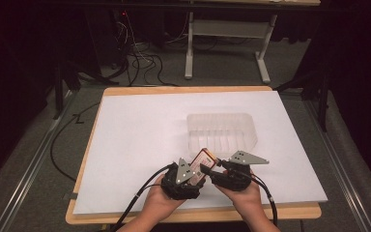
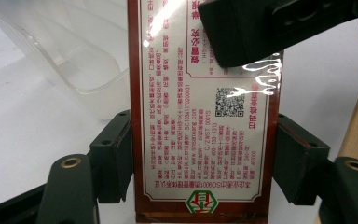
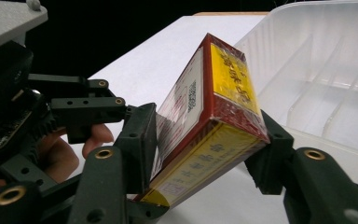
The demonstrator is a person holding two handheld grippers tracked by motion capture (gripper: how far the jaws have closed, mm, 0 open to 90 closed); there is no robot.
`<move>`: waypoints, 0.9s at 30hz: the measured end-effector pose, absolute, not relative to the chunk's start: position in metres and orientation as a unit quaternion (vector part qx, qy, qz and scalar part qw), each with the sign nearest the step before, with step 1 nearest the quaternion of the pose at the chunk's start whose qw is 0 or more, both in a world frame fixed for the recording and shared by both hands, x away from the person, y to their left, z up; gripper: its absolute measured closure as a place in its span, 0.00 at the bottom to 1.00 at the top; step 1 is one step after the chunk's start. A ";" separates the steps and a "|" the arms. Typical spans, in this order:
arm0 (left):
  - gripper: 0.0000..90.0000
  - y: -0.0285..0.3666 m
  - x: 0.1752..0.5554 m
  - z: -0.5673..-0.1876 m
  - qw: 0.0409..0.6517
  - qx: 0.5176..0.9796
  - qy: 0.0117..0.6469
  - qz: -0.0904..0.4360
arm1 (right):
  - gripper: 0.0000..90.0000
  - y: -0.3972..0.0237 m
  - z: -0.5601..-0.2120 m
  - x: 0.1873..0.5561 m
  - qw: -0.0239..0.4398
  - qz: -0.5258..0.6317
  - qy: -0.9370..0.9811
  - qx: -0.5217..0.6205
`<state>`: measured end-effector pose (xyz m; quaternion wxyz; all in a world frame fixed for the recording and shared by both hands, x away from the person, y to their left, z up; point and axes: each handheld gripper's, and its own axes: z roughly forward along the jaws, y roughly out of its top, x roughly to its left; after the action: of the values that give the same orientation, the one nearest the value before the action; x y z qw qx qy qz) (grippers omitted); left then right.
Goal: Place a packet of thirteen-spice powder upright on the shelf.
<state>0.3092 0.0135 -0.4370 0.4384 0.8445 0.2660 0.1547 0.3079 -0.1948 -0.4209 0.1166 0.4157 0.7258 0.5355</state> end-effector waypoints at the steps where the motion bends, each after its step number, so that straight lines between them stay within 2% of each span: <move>1: 0.36 0.014 0.310 -0.438 0.438 0.845 0.267 0.153 | 0.61 -0.196 -0.421 0.308 0.111 0.540 0.723 0.416; 7: 0.36 0.013 0.311 -0.440 0.436 0.847 0.269 0.144 | 0.68 -0.194 -0.419 0.307 0.105 0.546 0.723 0.410; 20: 0.35 0.014 0.312 -0.442 0.437 0.846 0.270 0.145 | 0.72 -0.189 -0.416 0.303 0.118 0.547 0.724 0.404; 27: 0.26 0.016 0.313 -0.443 0.430 0.848 0.273 0.145 | 0.75 -0.190 -0.412 0.301 0.128 0.551 0.719 0.403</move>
<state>0.3134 0.0159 -0.4426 0.4302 0.8481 0.2730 0.1454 0.3014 -0.1901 -0.4120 0.1280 0.4033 0.7192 0.5512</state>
